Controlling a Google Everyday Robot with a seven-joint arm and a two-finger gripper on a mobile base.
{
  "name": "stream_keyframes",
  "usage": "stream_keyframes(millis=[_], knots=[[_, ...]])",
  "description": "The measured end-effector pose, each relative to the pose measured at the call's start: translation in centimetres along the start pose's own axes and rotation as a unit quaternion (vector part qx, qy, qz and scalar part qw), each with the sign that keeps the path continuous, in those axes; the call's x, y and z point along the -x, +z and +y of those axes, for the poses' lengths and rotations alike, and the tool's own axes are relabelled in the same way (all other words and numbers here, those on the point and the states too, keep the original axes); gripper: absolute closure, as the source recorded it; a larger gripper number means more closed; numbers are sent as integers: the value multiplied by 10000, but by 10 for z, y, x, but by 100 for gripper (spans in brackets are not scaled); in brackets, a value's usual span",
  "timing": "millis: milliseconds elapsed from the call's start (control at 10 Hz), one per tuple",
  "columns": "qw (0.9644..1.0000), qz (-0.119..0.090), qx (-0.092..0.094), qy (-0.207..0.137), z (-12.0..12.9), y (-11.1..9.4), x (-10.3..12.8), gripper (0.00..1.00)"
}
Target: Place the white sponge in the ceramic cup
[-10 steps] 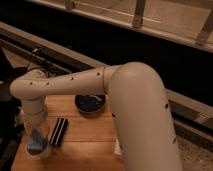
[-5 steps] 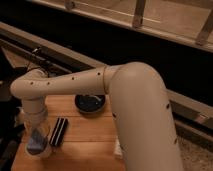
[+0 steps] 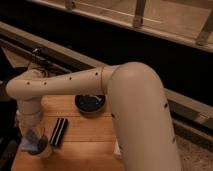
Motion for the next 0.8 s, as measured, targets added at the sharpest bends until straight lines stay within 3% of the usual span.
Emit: stream_keyframes(millis=[500, 800], knots=[[9998, 24, 104, 140, 6, -1, 2, 20], [9989, 389, 103, 226, 9, -27, -4, 20]])
